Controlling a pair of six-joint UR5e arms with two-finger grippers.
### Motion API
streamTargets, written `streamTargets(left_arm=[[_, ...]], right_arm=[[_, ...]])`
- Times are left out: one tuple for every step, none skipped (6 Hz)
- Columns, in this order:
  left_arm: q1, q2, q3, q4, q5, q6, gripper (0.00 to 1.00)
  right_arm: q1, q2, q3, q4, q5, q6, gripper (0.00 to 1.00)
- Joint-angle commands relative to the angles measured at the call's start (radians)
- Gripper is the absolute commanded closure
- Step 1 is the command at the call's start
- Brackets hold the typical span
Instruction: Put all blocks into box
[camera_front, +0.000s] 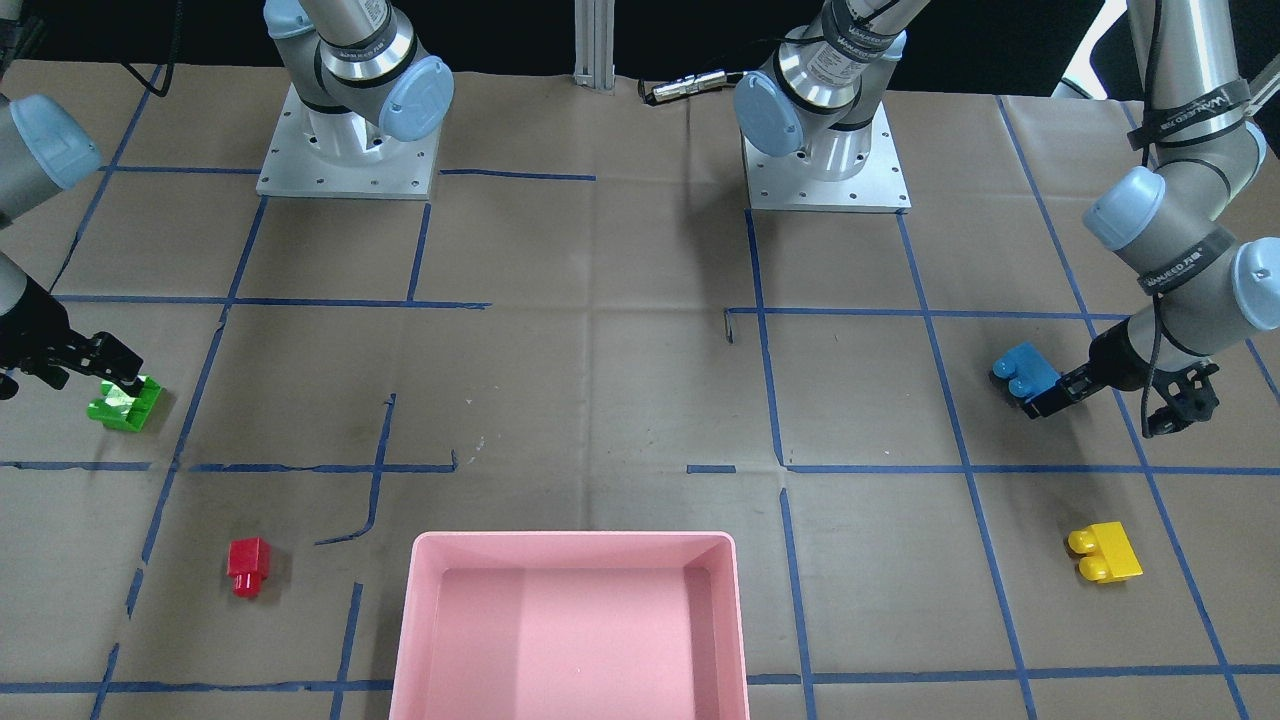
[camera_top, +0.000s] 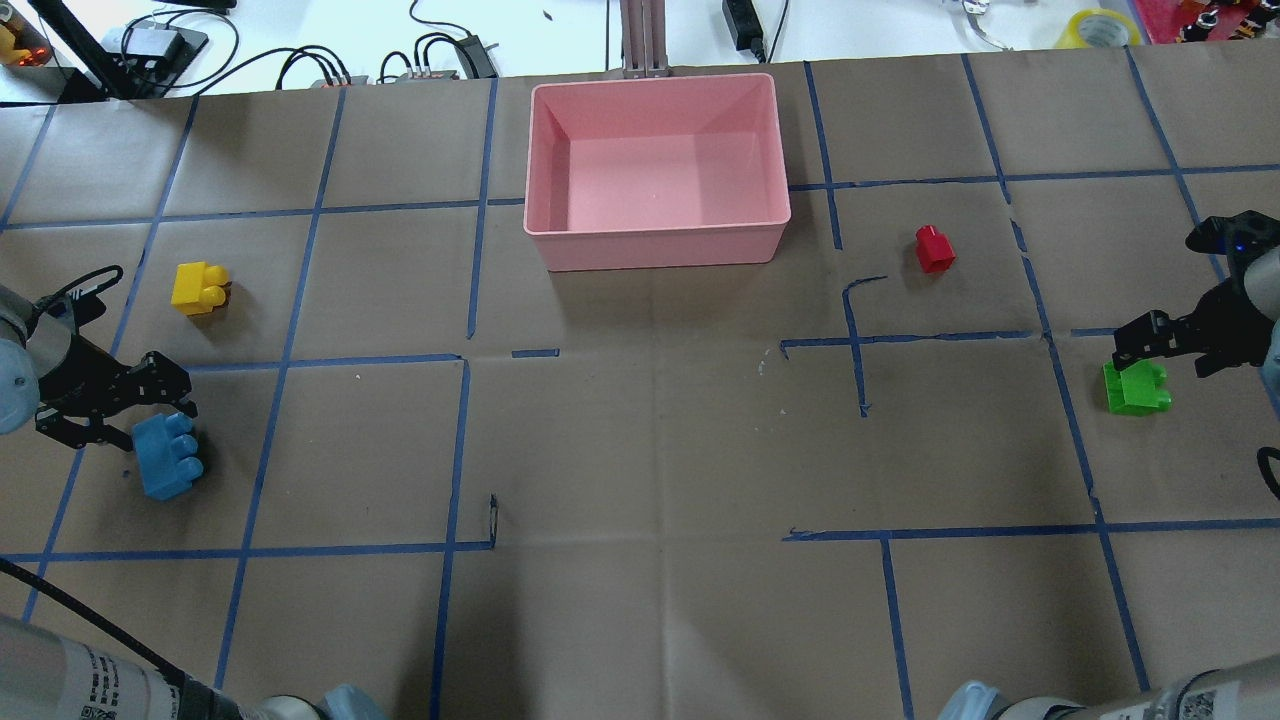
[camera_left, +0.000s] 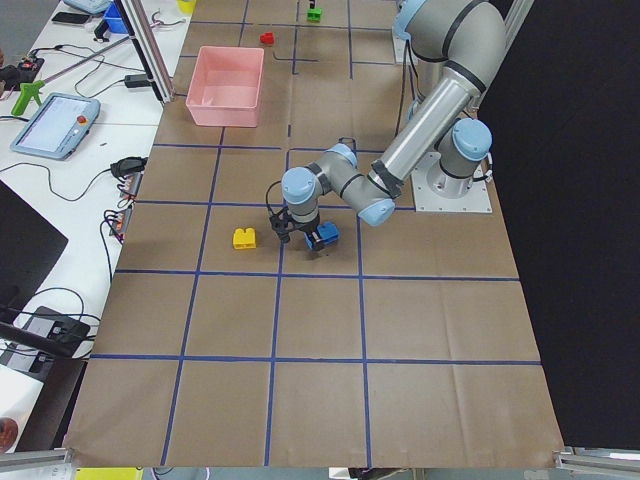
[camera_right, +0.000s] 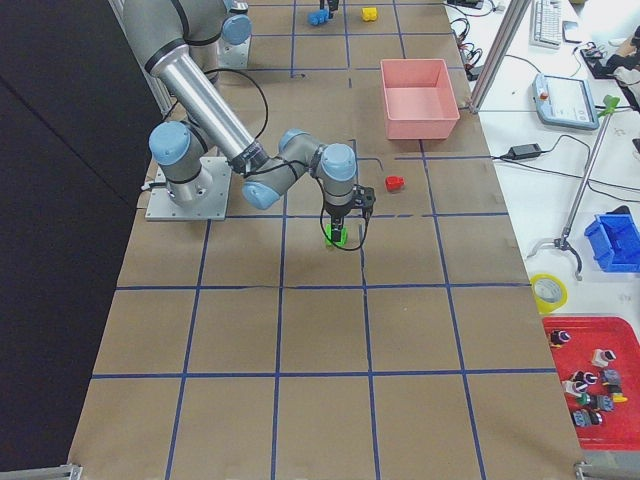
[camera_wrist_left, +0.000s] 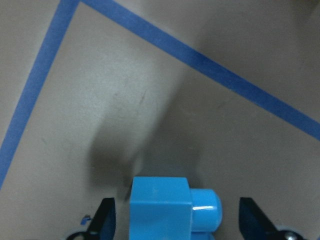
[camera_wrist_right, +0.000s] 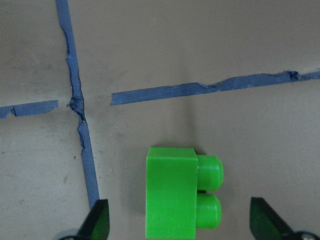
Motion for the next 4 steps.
streamTargets(left_arm=[[0.001, -0.005, -0.023, 0.000, 0.000, 0.004, 0.12], [0.001, -0.004, -0.025, 0.002, 0.002, 0.010, 0.13], [0.003, 0.000, -0.023, 0.002, 0.002, 0.012, 0.20], [0.003, 0.003, -0.023, 0.002, 0.005, 0.011, 0.37]], right_arm=[[0.000, 0.028, 0.005, -0.035, -0.002, -0.002, 0.01], [0.000, 0.054, 0.005, -0.065, -0.002, -0.002, 0.01], [0.000, 0.068, 0.005, -0.068, -0.002, -0.002, 0.01], [0.000, 0.080, 0.007, -0.068, -0.002, -0.004, 0.02]])
